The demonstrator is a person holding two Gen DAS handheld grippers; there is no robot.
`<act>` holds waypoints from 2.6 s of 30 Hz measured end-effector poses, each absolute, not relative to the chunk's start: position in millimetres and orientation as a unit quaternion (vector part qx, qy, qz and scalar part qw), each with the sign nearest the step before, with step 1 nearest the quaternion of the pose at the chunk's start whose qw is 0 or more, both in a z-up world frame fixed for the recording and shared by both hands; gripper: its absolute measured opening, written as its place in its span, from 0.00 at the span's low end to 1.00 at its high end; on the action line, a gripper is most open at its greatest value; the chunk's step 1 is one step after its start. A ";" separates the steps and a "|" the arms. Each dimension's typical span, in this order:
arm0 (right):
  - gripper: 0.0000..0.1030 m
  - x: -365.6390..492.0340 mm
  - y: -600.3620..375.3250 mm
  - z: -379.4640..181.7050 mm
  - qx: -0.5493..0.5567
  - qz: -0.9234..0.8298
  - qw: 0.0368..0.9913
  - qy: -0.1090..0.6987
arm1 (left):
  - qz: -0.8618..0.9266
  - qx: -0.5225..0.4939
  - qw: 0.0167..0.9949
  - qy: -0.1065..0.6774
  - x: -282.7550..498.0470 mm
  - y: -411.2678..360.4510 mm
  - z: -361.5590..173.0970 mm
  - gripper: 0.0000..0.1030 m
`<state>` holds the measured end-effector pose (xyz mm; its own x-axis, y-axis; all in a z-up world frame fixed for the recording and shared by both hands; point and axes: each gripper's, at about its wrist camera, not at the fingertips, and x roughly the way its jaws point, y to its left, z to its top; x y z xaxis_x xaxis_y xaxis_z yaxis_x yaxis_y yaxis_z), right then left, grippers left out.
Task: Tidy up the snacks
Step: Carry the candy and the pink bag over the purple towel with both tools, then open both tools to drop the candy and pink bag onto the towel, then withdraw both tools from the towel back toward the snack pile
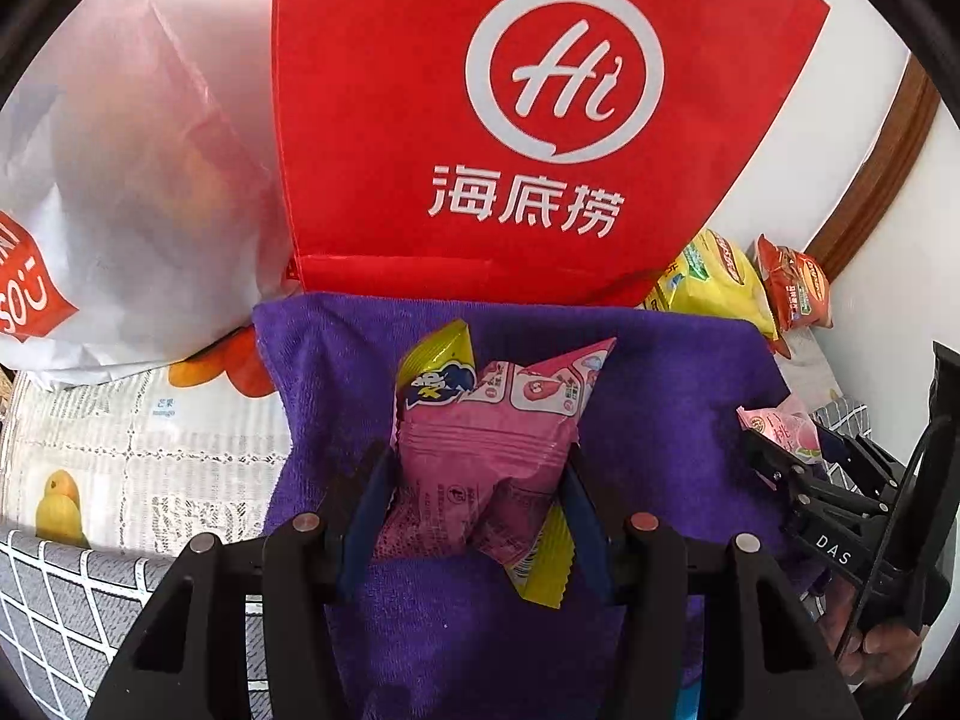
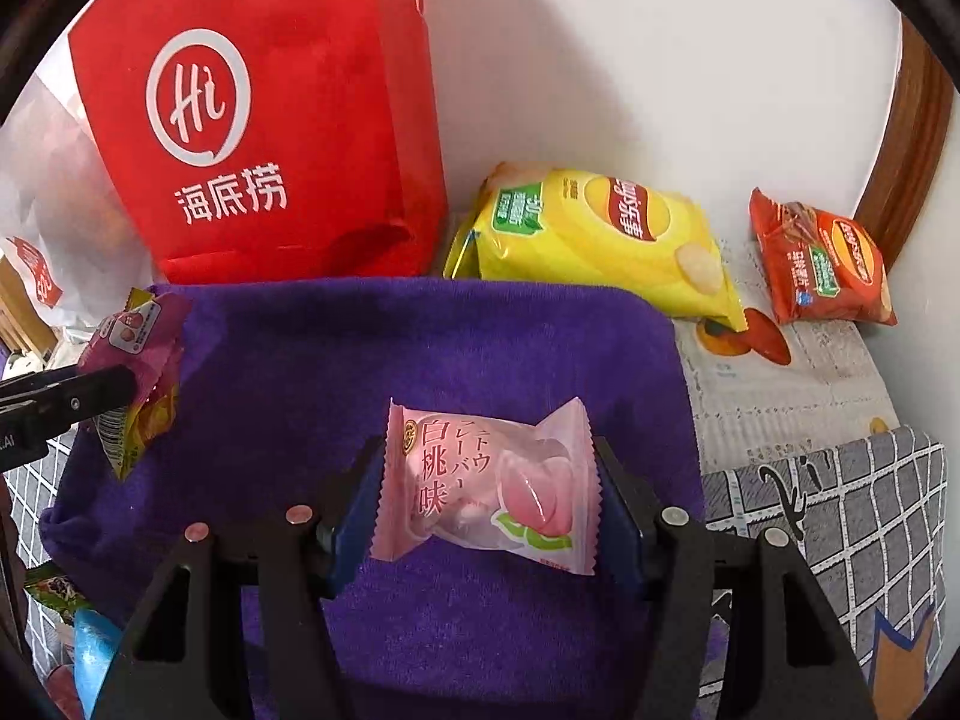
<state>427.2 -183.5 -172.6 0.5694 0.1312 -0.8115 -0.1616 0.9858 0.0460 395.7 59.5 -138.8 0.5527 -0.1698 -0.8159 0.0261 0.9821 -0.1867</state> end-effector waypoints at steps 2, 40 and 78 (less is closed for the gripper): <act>0.62 428.1 -183.9 -175.3 -0.017 0.083 0.883 0.461 | -0.054 -0.077 0.876 0.473 396.9 60.3 -140.8 0.52; 0.84 391.3 -186.5 -136.3 -0.021 0.087 0.886 0.455 | -0.069 -0.097 0.869 0.481 355.9 60.7 -103.7 0.84; 0.92 162.7 -232.1 -55.3 -0.003 0.068 0.925 0.375 | -0.058 -0.034 0.913 0.402 137.0 14.2 -30.5 0.83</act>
<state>162.6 -232.1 -55.3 0.7099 0.1245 -0.6932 -0.1287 0.9906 0.0462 137.0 14.2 -30.5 0.6705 -0.1326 -0.7300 0.0779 0.9910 -0.1084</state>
